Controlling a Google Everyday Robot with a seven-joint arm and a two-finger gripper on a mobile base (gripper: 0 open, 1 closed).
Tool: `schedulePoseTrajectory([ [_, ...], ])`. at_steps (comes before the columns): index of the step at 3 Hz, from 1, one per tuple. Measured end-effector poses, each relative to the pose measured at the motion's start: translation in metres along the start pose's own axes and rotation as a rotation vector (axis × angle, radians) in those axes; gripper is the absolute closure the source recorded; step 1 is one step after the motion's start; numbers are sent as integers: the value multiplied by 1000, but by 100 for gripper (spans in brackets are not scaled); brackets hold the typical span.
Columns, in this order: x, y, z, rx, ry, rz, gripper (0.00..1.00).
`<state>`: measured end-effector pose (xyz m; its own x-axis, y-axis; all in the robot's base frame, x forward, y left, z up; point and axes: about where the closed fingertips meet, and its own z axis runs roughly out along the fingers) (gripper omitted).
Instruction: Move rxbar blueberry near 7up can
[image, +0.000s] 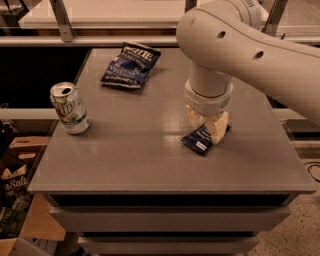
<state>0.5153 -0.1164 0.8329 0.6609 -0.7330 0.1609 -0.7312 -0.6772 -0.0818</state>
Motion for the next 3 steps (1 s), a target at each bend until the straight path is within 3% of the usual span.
schedulePoseTrajectory([
  [1, 0, -12, -13, 25, -6, -19, 100],
  [2, -15, -34, -40, 96, -32, -52, 100],
  [3, -15, -34, -40, 96, -32, -52, 100],
])
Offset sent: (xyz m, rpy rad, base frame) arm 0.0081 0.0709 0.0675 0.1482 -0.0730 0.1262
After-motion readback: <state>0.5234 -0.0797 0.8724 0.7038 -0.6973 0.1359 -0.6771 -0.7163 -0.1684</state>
